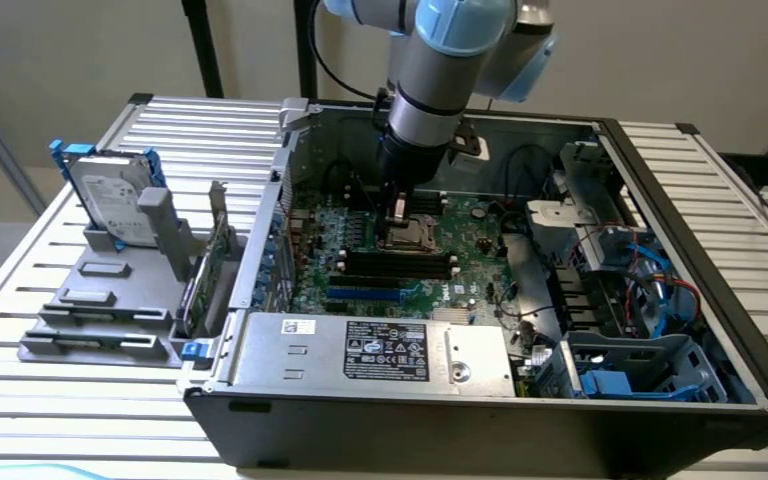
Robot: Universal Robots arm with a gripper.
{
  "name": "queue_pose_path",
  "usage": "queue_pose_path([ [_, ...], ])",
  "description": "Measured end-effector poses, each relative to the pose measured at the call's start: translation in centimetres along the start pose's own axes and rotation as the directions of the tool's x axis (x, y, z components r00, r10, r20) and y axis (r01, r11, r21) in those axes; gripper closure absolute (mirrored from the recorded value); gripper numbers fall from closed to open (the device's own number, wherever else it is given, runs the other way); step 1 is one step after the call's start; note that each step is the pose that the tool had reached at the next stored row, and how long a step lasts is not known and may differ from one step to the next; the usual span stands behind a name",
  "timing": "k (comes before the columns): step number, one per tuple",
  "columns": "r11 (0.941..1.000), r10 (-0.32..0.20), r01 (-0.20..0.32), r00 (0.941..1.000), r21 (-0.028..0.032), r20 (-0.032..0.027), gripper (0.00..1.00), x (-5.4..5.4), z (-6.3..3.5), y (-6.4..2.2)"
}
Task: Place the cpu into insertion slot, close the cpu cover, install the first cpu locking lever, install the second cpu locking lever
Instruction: 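Close the cpu cover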
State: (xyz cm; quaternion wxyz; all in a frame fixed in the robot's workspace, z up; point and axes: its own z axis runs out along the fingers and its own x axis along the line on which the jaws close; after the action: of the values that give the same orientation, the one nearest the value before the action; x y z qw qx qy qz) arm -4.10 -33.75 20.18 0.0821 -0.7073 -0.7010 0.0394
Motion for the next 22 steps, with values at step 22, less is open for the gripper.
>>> queue_pose_path([
  [22, 1.0, 0.0, 0.0, 1.0, 0.0036, -0.0012, 0.89, -0.6, -1.93, -2.72],
])
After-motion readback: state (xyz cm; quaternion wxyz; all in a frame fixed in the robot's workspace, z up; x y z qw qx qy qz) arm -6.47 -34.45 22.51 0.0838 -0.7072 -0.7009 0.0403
